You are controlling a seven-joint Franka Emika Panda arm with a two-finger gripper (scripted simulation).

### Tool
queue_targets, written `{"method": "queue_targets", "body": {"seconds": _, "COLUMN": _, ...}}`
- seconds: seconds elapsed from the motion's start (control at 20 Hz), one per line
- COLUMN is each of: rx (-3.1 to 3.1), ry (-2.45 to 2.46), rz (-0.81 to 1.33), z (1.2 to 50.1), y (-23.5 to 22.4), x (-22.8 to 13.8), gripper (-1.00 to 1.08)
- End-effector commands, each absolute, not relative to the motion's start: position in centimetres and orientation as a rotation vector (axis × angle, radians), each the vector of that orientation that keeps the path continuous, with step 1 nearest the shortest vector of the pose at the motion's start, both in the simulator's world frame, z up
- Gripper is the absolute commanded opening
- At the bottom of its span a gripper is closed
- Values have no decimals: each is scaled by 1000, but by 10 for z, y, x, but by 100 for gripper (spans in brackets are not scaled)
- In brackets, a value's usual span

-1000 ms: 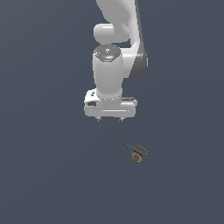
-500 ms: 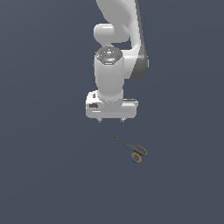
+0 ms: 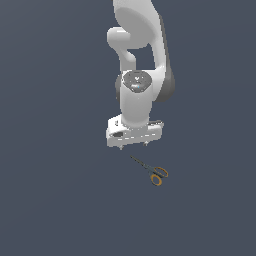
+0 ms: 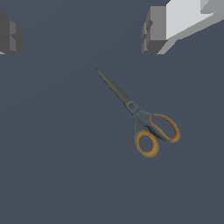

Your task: Pick up the object and move it to a goal position.

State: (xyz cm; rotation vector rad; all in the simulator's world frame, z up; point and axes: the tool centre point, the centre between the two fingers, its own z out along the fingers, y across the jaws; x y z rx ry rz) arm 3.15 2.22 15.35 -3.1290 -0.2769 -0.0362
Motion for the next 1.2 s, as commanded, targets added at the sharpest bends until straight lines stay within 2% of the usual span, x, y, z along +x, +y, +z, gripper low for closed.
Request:
{"method": "queue_targets", "body": {"seconds": 0.0, "rx": -3120, "ry": -400, "rz": -28, "z": 140, "y": 33, "x": 37, "gripper": 100}}
{"method": "queue_targets", "body": {"seconds": 0.6, "rx": -2998, "ry": -953, "rz": -3, "z": 74, "y": 85, "x": 54, "gripper": 100}}
{"method": "queue_targets", "body": {"seconds": 1.15, "rx": -2956, "ry": -1064, "rz": 1, "z": 58, "y": 97, "x": 56, "gripper": 100}}
